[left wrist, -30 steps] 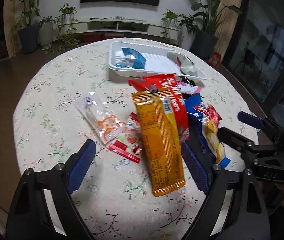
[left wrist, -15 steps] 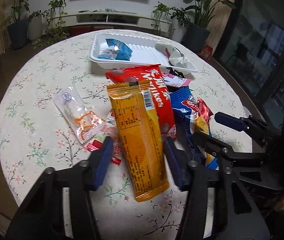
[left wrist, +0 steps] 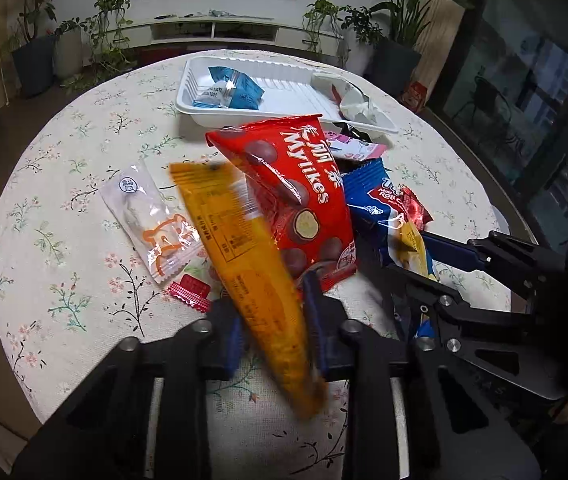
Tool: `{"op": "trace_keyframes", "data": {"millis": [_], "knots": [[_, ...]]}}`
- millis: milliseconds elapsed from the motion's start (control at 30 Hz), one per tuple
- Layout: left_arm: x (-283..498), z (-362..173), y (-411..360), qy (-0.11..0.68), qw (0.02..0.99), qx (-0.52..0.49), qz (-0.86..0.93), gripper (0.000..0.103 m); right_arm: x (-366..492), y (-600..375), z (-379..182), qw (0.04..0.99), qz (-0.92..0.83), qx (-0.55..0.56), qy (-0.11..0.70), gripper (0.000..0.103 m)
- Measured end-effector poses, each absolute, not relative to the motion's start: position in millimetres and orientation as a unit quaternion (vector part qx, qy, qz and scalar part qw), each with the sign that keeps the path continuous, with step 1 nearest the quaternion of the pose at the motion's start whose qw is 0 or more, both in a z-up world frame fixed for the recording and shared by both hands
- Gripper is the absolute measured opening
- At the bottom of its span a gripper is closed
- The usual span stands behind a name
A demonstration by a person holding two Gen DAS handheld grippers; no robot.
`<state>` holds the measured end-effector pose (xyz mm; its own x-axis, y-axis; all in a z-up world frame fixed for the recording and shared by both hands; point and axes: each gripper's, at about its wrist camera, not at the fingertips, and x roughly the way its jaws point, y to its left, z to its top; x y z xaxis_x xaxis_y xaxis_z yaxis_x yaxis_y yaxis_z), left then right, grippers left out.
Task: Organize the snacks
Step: 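Grasp the orange bar with the left tool while the right tool grasps the blue-and-yellow cake packet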
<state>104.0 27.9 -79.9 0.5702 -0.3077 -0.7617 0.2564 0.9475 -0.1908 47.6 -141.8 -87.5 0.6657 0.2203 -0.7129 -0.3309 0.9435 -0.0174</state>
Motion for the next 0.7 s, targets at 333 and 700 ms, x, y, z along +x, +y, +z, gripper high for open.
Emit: {"op": "trace_keyframes", "data": {"millis": [333,700], "knots": [[98.4,-77.0,37.5,0.429,0.886,-0.050,-0.169,0.011,48.9,-144.6,-88.7,0.906,0.163,-0.054,0.387,0.030],[86.0,-67.8,45.8,0.422,0.884,-0.076,-0.186,0.008,46.2,-159.3,-76.7,0.914,0.168,-0.019,0.369,0.028]]}}
